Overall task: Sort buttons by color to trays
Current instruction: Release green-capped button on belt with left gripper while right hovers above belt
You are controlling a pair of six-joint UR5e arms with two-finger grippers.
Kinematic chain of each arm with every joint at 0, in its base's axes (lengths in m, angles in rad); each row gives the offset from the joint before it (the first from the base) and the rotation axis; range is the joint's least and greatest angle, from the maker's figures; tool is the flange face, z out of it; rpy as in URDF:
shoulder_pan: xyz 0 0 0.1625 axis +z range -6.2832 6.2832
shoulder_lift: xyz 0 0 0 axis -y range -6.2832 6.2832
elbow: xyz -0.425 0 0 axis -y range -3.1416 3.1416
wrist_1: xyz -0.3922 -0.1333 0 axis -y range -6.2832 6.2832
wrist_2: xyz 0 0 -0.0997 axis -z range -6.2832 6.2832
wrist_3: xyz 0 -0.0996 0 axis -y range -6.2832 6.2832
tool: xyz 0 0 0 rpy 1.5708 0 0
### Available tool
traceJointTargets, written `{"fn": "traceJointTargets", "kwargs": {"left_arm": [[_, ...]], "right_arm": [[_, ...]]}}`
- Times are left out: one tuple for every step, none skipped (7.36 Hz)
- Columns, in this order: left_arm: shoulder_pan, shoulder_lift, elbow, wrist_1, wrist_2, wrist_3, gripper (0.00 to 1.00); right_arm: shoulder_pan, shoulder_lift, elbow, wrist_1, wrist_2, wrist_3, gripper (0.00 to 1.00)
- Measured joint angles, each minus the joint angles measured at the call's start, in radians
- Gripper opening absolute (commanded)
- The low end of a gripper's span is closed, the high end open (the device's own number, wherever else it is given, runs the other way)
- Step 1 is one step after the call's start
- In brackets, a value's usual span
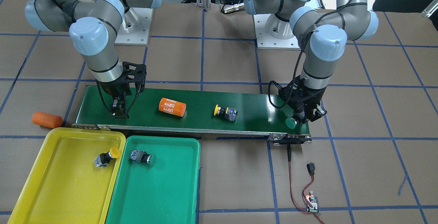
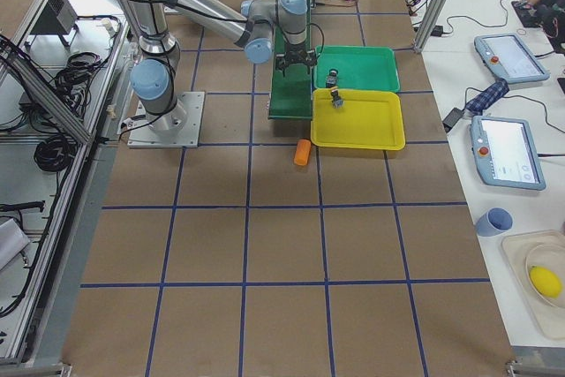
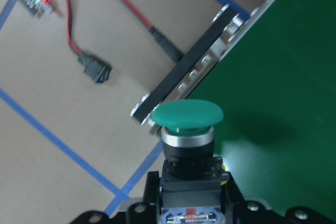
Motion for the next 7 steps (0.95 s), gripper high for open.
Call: {"fn": "traceJointTargets", "kwargs": {"left_arm": [[-0.039, 0.003, -0.012, 0.020, 0.031, 0.013, 0.00], [-0.067, 0.013, -0.023, 0.022, 0.044, 0.021, 0.00], [-0.087, 0.016, -0.036, 0.020, 0.050, 0.026, 0.00], [-0.101, 0.012, -0.041, 0.019, 0.051, 0.028, 0.00], [-0.109, 0.004, -0.042, 0.019, 0.049, 0.029, 0.16], [-0.116, 0.001, -0.046, 0.018, 0.045, 0.026, 0.84], [-0.123, 0.000, -0.048, 0.022, 0.044, 0.023, 1.00]], "right_arm": [[-0.001, -0.001, 0.004, -0.002, -0.003, 0.015, 1.00], [-0.001, -0.004, 0.007, -0.006, -0.007, 0.019, 1.00], [-0.001, -0.012, 0.013, -0.006, -0.009, 0.023, 1.00], [0.001, -0.019, 0.021, -0.005, -0.010, 0.028, 1.00], [0.001, -0.023, 0.027, -0.005, -0.011, 0.031, 1.00], [0.002, -0.024, 0.029, -0.004, -0.011, 0.033, 1.00], [0.002, -0.025, 0.030, -0.004, -0.011, 0.035, 1.00]]}}
